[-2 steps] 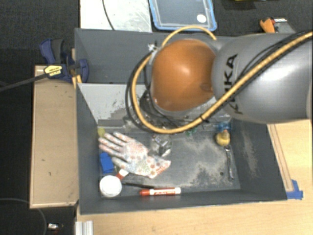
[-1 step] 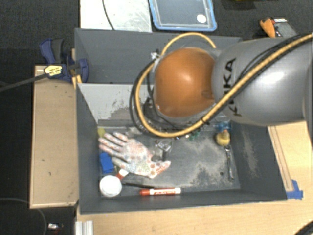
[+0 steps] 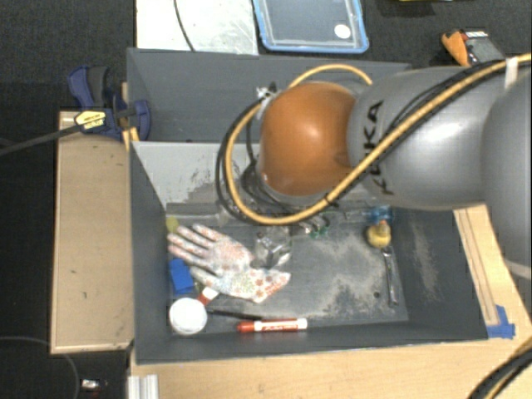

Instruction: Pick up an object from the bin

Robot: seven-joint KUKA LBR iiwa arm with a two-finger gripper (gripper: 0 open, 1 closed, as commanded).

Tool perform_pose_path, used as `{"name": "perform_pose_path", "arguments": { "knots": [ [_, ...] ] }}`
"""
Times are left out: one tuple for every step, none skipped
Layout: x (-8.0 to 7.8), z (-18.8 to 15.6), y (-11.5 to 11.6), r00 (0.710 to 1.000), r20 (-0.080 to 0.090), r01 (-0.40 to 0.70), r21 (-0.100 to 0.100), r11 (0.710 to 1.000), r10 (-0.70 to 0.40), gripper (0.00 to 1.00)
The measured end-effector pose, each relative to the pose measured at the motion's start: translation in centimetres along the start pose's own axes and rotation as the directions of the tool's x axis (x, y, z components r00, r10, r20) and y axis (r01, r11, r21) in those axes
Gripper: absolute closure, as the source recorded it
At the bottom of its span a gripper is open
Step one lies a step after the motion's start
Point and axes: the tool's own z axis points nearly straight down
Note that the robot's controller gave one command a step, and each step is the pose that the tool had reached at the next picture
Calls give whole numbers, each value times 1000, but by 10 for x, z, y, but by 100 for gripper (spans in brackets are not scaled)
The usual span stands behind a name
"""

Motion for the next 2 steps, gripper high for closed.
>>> {"name": "perform_pose_path", "arguments": {
  "knots": [
    [-14,84,-1,985,0,175,0,985,-175,100],
    [-14,83,-1,985,0,174,0,985,-174,100]
  ]
}}
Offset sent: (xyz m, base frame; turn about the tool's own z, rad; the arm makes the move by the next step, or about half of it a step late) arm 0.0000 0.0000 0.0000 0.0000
